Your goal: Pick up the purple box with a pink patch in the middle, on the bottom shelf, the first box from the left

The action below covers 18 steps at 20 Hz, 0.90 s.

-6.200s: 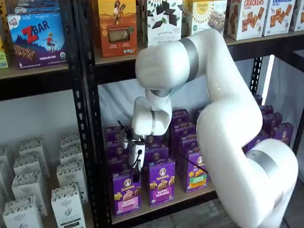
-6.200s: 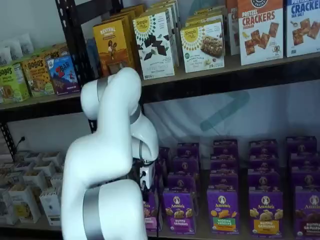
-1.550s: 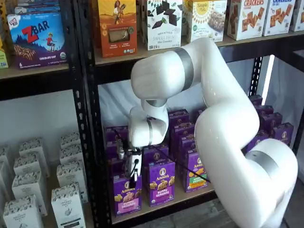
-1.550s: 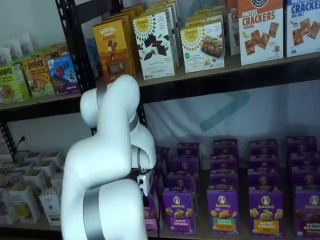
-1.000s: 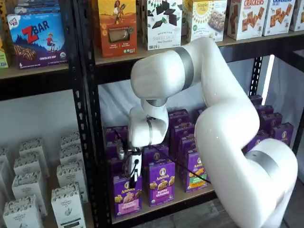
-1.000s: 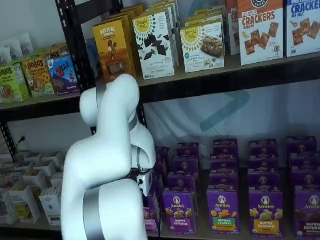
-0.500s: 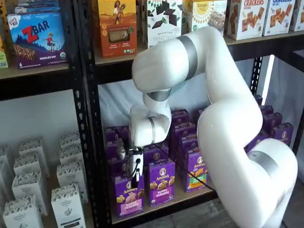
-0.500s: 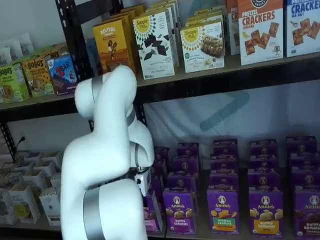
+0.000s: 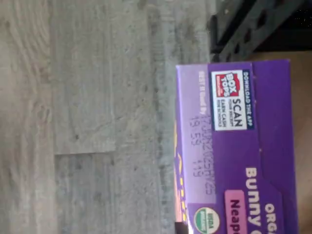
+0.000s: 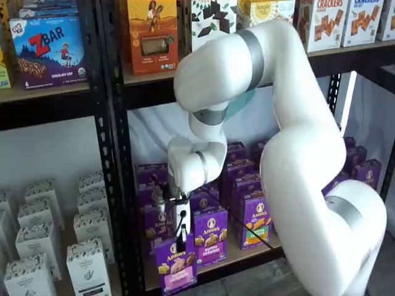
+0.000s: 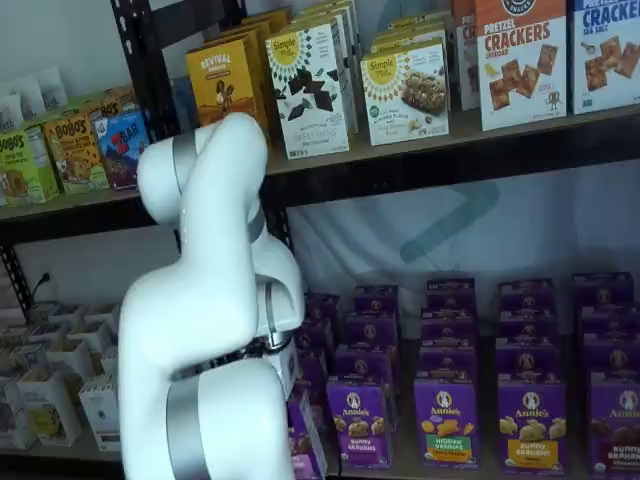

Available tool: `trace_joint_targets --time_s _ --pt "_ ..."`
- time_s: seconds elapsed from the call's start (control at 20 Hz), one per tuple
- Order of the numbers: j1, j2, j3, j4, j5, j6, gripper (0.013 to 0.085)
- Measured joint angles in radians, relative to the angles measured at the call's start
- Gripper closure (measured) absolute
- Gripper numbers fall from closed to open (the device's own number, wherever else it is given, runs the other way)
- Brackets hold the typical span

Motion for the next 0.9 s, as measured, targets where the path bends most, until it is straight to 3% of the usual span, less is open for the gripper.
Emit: trace_joint_targets --time_s 0.3,0.4,0.7,0.9 --pt "0.006 -0.126 0.165 -0.008 -0.033 0.01 0.065" --pt "0.019 -0.178 0.222 0.119 -0.054 -0.097 0.065" --pt "0.027 -0.283 0.326 0.08 -0.061 -0.052 0.065" --pt "0.027 -0.335 0.375 0.084 -0.061 -0.054 0.065"
